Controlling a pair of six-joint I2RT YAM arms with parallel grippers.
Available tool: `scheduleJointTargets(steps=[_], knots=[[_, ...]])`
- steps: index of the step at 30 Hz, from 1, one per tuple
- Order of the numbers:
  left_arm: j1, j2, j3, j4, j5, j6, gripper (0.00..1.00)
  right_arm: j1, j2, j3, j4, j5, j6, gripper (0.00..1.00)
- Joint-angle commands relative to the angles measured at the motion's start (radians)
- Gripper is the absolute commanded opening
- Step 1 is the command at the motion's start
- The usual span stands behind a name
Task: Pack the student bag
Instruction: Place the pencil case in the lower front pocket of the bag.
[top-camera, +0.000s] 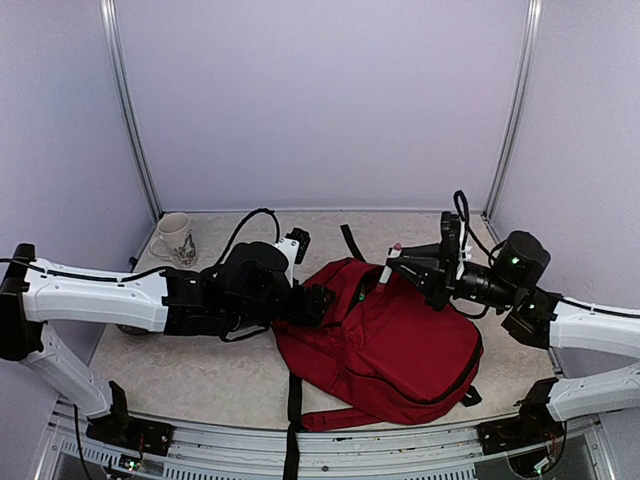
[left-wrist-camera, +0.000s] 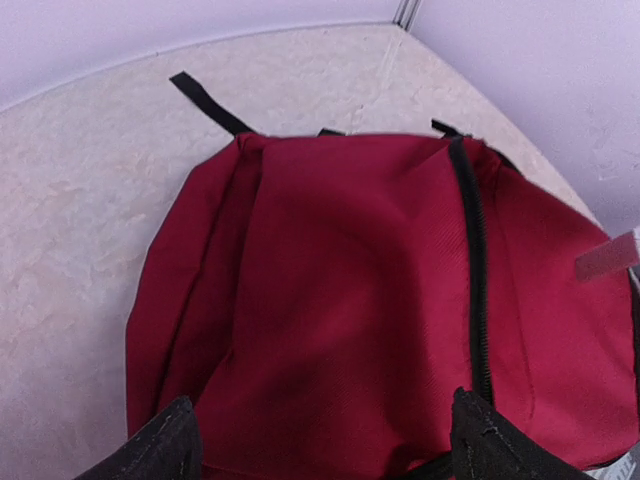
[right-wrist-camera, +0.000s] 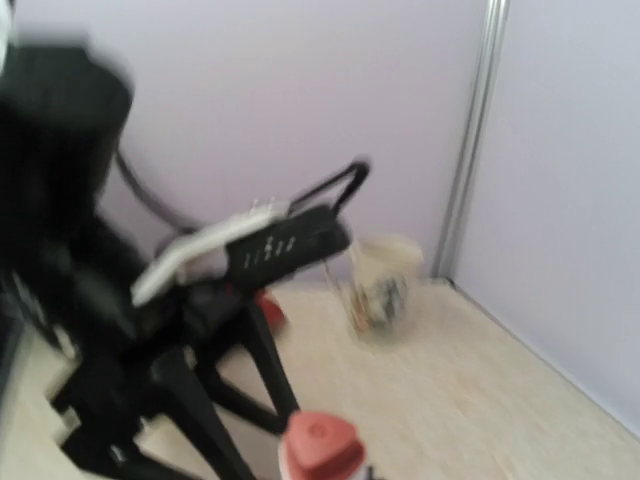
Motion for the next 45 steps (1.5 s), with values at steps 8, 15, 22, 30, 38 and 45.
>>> scheduleJointTargets(steps=[8,15,22,30,38,45], knots=[[0.017,0.067,-0.063,0.042,0.263,0.017,0.97,-0.133,0.461,-0.042,0.544,-0.149,-0.478,0.0],[0.017,0.083,-0.081,0.067,0.28,0.071,0.97,-0.133,0.54,-0.01,0.399,-0.1,-0.752,0.0],[0.028,0.088,-0.097,0.076,0.293,0.098,0.97,-0.133,0.558,0.021,0.303,0.014,-0.926,0.2],[0.051,0.031,-0.138,0.078,0.268,0.109,0.98,-0.134,0.496,0.086,0.064,0.037,-0.979,0.81],[0.062,-0.013,-0.173,0.074,0.261,0.107,0.99,-0.12,0.252,0.144,-0.312,-0.1,-0.875,0.93],[0.06,-0.011,-0.19,0.103,0.276,0.067,0.98,-0.104,0.095,0.144,-0.313,-0.113,-0.291,0.88]])
